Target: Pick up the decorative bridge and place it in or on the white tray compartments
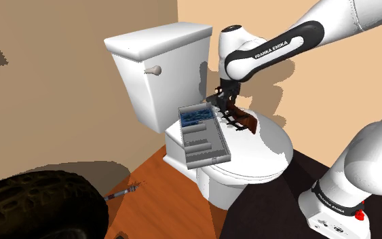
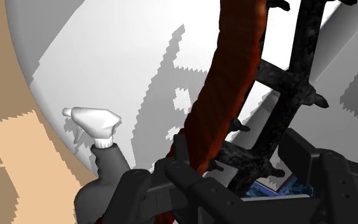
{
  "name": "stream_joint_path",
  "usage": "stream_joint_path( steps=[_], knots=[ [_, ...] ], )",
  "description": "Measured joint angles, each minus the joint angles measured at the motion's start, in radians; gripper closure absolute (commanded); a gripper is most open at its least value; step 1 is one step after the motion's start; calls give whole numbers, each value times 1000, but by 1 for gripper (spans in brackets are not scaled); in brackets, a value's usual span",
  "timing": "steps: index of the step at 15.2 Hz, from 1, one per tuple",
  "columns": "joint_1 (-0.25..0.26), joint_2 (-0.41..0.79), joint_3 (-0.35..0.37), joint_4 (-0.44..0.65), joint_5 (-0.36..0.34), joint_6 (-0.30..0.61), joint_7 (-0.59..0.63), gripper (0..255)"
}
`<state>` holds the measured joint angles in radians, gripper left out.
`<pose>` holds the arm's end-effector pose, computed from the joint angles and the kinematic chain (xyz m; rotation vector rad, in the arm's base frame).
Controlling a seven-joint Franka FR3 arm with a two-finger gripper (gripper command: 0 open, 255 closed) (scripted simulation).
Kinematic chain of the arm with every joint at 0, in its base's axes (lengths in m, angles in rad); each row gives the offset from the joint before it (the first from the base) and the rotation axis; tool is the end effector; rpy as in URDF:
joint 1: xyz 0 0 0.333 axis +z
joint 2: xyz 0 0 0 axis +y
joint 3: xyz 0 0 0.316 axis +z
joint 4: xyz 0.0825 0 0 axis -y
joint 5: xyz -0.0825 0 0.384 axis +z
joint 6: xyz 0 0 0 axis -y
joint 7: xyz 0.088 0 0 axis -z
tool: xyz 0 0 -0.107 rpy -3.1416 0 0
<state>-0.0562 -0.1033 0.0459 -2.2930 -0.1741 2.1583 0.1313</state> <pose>0.4950 -0.0119 0.3910 2.9910 -0.0642 -0.0340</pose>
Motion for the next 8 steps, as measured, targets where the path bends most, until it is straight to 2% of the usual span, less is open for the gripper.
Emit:
stream_joint_path(
  steps=[8],
  knots=[
    [4,-45,2,67,14,-111,-18,255]
  ],
)
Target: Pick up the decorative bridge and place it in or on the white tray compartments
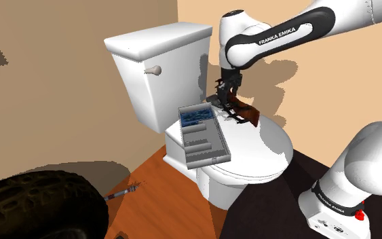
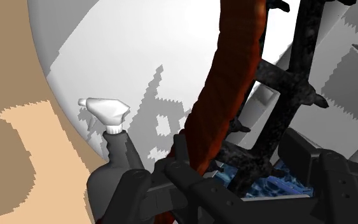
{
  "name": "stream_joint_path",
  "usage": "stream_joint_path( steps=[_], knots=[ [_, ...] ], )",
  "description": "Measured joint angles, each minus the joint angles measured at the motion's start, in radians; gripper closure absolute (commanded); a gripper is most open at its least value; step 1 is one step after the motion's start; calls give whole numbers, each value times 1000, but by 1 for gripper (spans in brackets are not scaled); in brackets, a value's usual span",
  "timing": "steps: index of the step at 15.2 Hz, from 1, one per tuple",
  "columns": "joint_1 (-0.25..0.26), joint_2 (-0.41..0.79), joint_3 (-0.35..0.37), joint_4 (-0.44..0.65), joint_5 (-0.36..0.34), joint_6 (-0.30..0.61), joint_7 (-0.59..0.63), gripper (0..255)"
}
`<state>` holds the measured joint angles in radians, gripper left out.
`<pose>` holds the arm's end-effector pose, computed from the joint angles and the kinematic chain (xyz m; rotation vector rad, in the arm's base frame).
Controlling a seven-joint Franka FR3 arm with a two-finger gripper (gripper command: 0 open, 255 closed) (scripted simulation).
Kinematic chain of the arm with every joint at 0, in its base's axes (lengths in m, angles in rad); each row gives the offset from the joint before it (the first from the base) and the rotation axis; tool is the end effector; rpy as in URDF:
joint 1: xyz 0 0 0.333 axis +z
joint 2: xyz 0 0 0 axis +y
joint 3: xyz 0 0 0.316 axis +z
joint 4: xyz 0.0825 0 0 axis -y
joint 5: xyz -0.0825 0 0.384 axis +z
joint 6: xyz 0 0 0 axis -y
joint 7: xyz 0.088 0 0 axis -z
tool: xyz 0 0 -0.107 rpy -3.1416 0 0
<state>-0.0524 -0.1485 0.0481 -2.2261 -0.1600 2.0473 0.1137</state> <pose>0.4956 -0.0104 0.4344 2.9911 -0.0642 -0.0338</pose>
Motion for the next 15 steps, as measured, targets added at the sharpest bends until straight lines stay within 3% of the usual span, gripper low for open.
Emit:
stream_joint_path(
  steps=[6,15],
  knots=[
    [19,15,25,80,9,-71,30,255],
    [107,207,125,354,3,-180,206,255]
  ],
)
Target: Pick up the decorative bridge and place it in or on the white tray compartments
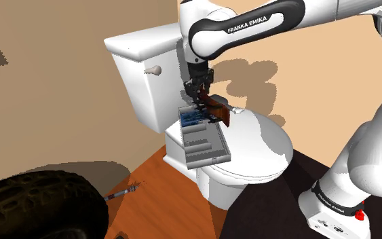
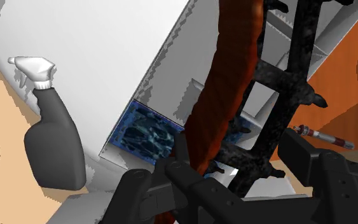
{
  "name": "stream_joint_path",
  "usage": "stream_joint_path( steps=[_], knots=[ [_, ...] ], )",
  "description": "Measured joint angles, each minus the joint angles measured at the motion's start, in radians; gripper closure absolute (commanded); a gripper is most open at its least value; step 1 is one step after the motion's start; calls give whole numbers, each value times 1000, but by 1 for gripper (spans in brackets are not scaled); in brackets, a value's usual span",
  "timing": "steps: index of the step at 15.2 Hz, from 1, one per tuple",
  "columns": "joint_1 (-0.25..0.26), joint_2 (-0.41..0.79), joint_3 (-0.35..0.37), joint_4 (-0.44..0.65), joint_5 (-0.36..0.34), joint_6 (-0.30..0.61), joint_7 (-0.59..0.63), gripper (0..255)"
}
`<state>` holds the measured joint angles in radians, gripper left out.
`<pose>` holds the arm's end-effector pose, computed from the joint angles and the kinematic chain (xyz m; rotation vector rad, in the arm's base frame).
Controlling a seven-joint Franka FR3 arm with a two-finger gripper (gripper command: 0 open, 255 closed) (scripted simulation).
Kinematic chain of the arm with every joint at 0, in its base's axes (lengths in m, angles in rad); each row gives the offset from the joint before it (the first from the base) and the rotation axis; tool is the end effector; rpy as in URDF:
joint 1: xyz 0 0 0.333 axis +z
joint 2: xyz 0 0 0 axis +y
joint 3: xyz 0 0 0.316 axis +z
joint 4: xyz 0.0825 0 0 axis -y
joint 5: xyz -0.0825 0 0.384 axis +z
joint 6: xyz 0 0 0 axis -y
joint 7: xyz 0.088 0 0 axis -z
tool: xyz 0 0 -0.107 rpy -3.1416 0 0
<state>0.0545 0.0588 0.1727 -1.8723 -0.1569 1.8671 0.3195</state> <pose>0.5589 0.1153 0.4743 2.9905 -0.0623 -0.0345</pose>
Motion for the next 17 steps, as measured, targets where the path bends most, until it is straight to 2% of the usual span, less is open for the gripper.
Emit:
stream_joint_path(
  steps=[3,17],
  knots=[
    [17,35,14,41,-4,-12,32,255],
    [20,88,13,-74,-26,152,68,255]
  ],
)
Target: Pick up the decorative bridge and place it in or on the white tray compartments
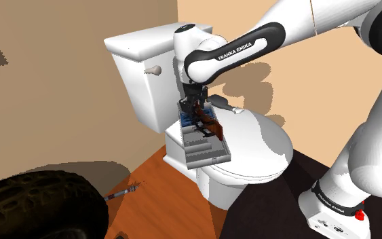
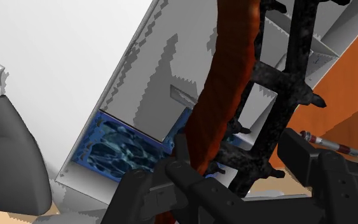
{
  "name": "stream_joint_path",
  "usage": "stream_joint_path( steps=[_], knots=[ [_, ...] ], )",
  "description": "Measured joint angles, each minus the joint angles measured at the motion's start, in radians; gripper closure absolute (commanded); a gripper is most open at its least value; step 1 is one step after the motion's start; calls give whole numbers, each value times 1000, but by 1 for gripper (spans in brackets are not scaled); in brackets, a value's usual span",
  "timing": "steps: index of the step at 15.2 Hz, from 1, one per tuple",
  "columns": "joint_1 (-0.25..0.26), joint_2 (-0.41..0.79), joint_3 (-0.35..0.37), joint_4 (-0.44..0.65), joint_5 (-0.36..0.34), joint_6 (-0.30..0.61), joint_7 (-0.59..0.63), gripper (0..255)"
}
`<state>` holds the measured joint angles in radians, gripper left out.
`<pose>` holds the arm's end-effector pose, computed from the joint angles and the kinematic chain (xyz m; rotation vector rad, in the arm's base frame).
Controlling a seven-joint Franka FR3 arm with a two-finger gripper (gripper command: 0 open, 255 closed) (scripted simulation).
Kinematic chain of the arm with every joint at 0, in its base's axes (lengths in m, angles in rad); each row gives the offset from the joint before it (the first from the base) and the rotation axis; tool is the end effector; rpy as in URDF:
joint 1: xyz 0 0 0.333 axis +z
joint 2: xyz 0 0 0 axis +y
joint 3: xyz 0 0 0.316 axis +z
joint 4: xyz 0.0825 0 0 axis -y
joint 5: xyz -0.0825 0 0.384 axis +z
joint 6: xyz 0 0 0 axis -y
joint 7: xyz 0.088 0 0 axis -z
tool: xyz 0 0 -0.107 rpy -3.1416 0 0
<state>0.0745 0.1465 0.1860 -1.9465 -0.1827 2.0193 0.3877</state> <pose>0.5658 0.1367 0.4023 2.9908 -0.0643 -0.0351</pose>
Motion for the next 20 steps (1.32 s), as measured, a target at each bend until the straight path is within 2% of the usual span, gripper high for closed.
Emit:
stream_joint_path(
  steps=[3,9,10,16,20],
  knots=[
    [0,15,-1,-21,-6,35,8,255],
    [0,19,-2,-24,-8,42,9,255],
    [0,19,-2,-25,-8,43,9,0],
    [0,18,-2,-24,-8,43,9,0],
    [7,-8,6,41,5,-47,2,0]
  ],
)
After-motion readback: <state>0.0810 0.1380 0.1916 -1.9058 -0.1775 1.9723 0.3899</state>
